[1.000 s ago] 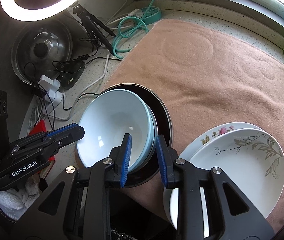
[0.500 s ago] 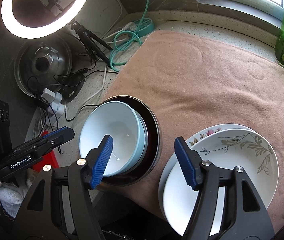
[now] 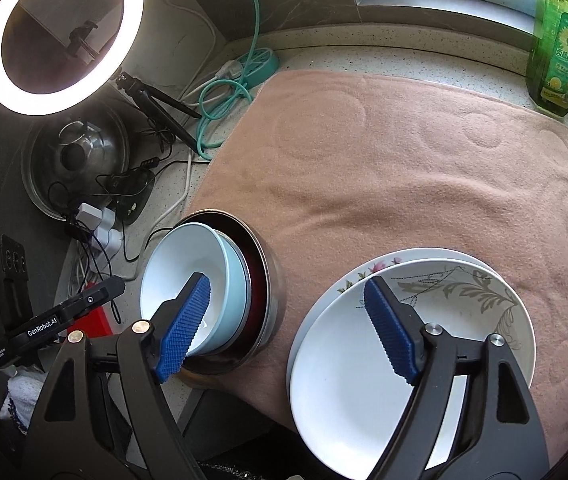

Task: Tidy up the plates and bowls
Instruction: 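Open the left tool and release the light blue bowl, then grip the rim of the nested bowl stack with the left tool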

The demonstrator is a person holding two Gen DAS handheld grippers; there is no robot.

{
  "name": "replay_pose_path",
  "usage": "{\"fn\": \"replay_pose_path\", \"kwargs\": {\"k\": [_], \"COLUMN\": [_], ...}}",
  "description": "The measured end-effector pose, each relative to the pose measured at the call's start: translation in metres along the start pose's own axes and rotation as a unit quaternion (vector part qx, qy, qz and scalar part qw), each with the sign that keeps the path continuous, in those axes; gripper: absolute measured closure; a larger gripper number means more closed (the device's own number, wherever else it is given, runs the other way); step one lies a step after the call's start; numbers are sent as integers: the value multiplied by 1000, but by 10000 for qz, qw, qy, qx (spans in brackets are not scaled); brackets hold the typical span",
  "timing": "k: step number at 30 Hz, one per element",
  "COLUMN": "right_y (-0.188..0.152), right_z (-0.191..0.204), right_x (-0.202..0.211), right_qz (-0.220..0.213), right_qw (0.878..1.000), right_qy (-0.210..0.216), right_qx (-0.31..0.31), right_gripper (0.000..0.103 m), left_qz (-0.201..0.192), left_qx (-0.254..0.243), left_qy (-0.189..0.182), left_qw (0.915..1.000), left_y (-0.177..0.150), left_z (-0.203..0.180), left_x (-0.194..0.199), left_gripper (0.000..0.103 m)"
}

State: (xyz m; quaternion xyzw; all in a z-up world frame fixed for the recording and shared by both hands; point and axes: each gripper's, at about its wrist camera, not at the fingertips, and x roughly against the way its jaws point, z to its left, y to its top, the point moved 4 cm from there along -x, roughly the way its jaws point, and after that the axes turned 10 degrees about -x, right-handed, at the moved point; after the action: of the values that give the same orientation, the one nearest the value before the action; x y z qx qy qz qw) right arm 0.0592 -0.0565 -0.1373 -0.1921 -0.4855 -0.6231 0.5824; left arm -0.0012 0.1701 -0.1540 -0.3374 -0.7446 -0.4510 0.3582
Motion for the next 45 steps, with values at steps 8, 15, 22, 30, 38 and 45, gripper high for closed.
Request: {"fn": "replay_pose_path", "kwargs": {"k": [8,15,22,30,38,45], "right_y": [0,-2,-5,-11,-12,-13], "right_z": [-5,-8,-9,-4,-5,-3], "right_x": [-7,-14,-26,-38,-46,-55], "right_qz": [95,217,397,584,691,804], "right_qw": [9998,9992,9986,9977,9969,9959], "right_qy": [179,291,304,335,351,385], "right_qx": [-80,-175,-193,-101,-123,-129], "right_gripper": [21,28,57,69,74,86], "left_qz": [68,50,97,159,213,291], "left_qx": [41,14,-25,-57,-76,-120], "left_qy": [-47,-120,-228,-320,-360,-394], "left_qw": [10000,9999,9997,9993,9991,9987], "left_y": [-9,-8,-9,-10,-9,-7], "left_z": [0,-2,-5,-8,-8,-12], "left_x": [-6,-9,-16,-22,-29,-36], "left_gripper": [44,47,71,83,87,91]}}
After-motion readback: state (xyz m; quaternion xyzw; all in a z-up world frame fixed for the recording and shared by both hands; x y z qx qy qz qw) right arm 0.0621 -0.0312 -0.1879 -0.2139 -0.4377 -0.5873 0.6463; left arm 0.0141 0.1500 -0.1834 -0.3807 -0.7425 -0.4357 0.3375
